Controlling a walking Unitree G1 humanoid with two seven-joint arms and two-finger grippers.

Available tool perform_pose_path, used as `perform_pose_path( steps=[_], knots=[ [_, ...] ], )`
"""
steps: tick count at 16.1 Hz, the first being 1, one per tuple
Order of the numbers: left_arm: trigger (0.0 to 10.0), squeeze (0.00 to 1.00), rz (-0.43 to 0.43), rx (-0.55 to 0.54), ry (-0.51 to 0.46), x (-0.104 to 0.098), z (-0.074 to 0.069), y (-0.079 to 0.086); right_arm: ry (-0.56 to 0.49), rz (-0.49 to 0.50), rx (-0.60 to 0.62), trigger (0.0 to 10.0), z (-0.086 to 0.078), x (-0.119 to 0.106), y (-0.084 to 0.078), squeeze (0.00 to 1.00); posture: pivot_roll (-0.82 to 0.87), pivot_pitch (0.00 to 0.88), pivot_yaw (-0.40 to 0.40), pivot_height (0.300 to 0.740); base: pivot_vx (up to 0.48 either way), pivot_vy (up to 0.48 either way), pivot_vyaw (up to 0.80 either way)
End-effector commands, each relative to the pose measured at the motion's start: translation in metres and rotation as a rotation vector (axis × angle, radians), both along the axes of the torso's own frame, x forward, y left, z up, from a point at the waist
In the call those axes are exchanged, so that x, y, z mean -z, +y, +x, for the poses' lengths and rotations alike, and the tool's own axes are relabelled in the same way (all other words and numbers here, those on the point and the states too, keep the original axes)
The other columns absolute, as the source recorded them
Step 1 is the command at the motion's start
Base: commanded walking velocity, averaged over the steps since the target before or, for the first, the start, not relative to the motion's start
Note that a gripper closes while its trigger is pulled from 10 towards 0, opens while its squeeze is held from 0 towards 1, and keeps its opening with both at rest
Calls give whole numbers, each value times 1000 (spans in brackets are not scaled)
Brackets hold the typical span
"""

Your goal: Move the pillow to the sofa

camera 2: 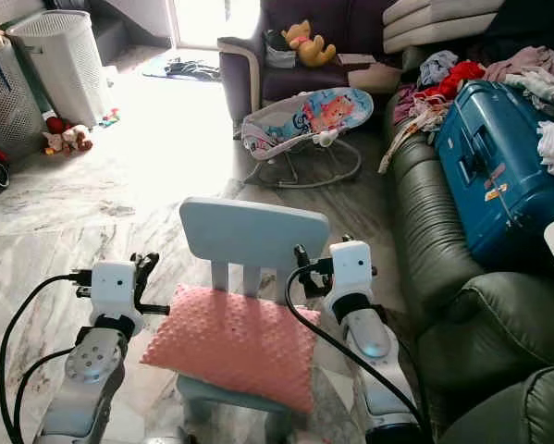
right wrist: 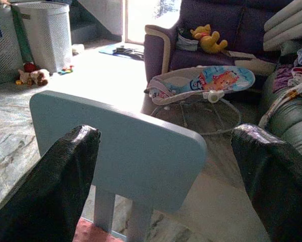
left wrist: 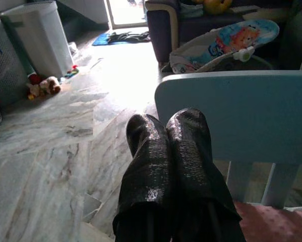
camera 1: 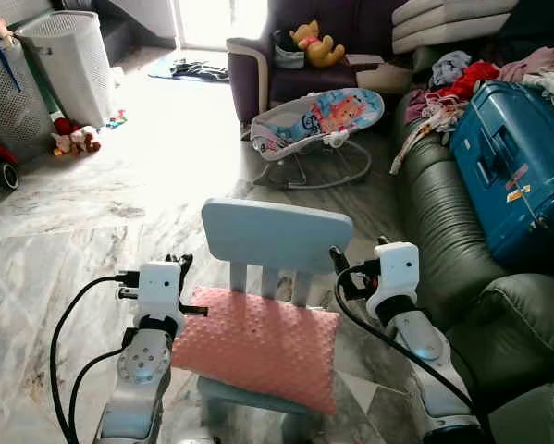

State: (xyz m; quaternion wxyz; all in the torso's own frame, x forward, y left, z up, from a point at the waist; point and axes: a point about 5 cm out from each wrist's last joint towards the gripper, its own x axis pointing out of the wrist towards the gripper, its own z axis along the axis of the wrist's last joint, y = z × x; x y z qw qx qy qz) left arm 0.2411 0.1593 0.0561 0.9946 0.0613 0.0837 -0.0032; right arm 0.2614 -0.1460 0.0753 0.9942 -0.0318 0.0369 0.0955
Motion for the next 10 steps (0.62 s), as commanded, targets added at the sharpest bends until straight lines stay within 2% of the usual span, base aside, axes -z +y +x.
perform_pose_path(
  steps=[1,6,10],
  knots=[
    [10000,0,10,2,-17,-6,3,-1,-8,0,-1,10000,0,-4,-1,0,-24,0,-23,690,0,0,0],
    [10000,0,14,-13,-11,-6,5,-1,-5,-8,-3,10000,1,-4,-3,0,-26,0,-26,605,0,0,0],
    [10000,0,21,-54,-14,-6,7,1,-1,-13,-3,10000,1,-3,-5,0,-27,0,-32,605,0,0,0]
  ],
)
